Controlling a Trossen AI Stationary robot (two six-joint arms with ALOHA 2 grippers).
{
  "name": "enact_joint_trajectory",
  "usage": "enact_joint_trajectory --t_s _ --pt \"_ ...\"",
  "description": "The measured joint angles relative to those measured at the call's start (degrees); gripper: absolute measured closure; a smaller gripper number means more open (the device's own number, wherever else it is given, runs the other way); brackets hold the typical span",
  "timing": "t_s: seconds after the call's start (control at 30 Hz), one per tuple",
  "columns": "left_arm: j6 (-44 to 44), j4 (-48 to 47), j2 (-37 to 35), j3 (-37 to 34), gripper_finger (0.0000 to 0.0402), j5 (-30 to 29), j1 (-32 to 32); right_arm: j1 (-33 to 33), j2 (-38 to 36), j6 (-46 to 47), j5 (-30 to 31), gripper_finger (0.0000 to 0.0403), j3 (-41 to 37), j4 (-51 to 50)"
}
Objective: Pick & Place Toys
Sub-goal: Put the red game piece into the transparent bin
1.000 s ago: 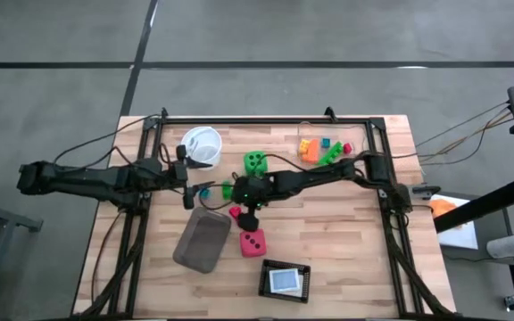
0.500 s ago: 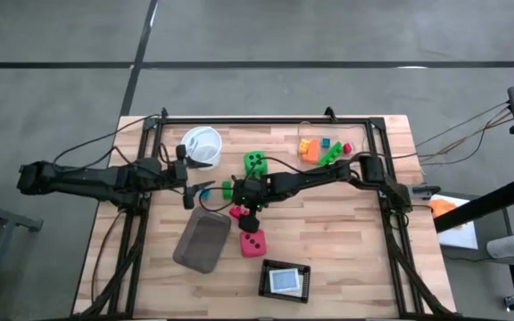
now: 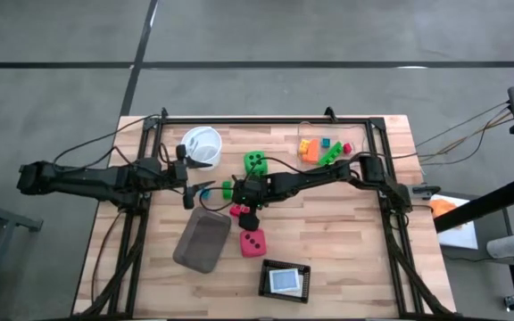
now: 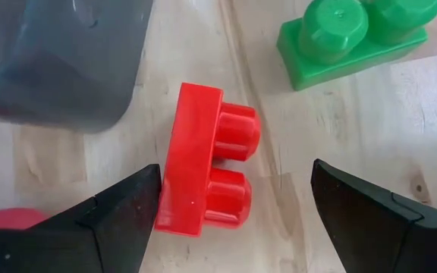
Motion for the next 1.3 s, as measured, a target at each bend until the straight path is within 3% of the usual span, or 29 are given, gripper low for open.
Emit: enact_joint_trajectory --t_s 0.3,0.4,0.53,0.83,1.0,1.3 --pt "-0.01 0.02 0.0 -0.01 0.0158 -0.24 0.0 -0.49 1.59 -2.76 -0.31 0.007 0.02 0.06" --pt "-0.01 0.0 0.02 -0.01 0.0158 -0.3 0.0 -0.52 1.81 -4.11 0.11 0.0091 0.07 0.23" --pt "-0.01 0.0 0.04 -0.01 0.0158 -0.44 0.0 -0.48 1.81 -5.09 0.54 0.0164 0.42 0.03" --pt "-0.01 -0.22 0.04 -0.01 0.0158 -0.43 0.0 -0.05 1.88 -8.18 0.15 0.0371 1.45 -0.58" --pt "-0.01 -0.33 0.04 -0.01 0.0158 -0.42 -0.02 0.72 1.77 -8.56 0.02 0.0385 1.72 -1.67" --pt "-0.01 -0.43 0.04 -0.06 0.0158 -0.42 -0.02 2.46 -1.22 -10.35 5.26 0.0387 1.6 -4.63"
